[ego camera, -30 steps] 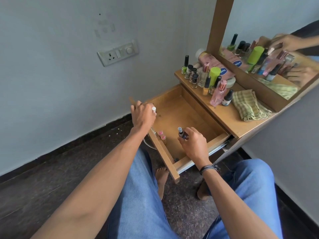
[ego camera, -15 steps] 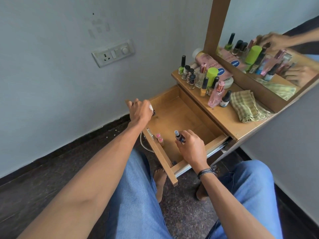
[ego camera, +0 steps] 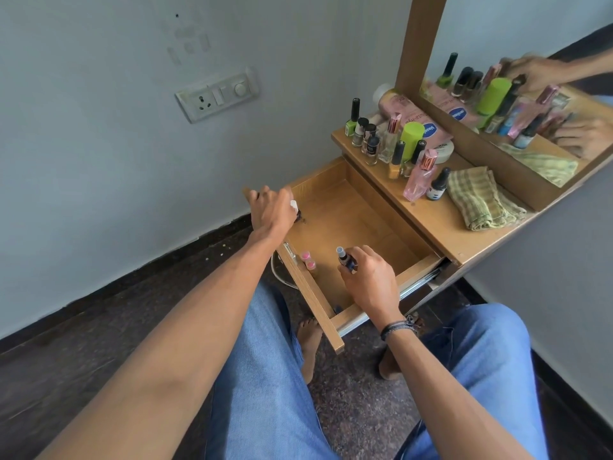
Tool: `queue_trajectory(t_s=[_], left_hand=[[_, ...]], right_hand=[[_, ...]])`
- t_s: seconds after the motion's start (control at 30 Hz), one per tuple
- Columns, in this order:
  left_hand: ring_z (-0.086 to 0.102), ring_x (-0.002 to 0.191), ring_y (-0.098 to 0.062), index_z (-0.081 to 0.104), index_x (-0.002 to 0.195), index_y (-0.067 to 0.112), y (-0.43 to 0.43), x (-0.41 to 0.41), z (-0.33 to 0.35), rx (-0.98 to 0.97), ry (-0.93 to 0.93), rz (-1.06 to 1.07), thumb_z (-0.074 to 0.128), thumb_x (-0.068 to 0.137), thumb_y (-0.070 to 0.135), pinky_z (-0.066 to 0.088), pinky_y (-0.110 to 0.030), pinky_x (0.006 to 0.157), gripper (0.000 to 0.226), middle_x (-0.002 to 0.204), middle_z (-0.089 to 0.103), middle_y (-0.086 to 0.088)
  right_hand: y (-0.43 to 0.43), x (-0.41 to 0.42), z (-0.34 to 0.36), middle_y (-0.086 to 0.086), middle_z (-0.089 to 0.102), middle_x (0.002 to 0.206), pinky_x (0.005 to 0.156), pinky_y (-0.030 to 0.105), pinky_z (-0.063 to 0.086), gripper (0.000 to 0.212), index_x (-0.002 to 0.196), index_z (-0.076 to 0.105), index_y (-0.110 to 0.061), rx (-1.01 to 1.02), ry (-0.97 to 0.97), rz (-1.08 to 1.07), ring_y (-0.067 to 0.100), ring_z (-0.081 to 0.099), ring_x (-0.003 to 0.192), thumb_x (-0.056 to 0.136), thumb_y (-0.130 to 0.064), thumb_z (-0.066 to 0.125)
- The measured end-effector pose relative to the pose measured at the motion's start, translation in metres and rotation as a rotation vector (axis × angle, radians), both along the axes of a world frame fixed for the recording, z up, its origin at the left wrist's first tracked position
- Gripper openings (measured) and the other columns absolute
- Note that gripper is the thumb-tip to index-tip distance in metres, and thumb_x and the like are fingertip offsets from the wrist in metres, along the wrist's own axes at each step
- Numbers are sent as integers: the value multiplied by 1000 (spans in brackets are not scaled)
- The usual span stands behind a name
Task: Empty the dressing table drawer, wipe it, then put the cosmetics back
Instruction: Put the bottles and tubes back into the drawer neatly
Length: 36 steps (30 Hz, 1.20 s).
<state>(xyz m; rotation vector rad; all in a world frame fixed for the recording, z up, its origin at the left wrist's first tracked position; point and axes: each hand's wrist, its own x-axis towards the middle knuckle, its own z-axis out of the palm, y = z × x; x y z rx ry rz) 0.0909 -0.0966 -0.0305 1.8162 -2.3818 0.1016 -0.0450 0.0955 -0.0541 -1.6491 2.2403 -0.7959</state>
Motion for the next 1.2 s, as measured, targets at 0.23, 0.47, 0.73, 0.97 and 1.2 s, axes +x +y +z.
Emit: queue_trajectory(t_s=[0.23,0.47,0.73,0.97,1.2], left_hand=[[61,104,-26,66,118,20,15,2,7,32,196,24,78,86,22,42,-43,96,33,102,77,-6],[67,86,-11,68,105,15,64,-1,7,219,519,-173,62,95,8,53,-19,66,14,102,73,0],[64,95,-15,70,101,29,82,3,3,190,303,-255,59,98,21,44,-34,87,14,89,74,11],[63,89,-14,71,100,28,85,4,3,155,333,-218,57,97,18,42,-33,90,18,89,73,8],[58,79,-10,71,98,29,83,3,4,166,348,-202,56,95,19,43,-34,90,18,81,72,9]], right_hand=[[0,-2,5,-6,67,102,67,28,58,27,115,72,-20,50,8,15,14,64,78,91,-32,76],[-3,-1,9,-8,73,108,68,32,59,23,115,72,-28,140,103,77,19,69,85,94,-37,70],[-7,-1,2,5,74,98,71,39,63,25,118,71,-21,271,92,92,26,71,84,93,-20,70],[-13,-11,6,7,73,102,75,38,62,27,113,72,-19,404,71,245,27,70,86,90,-9,63],[-10,-23,28,-2,69,126,93,34,57,46,119,75,-21,581,79,543,23,66,108,89,6,52]])
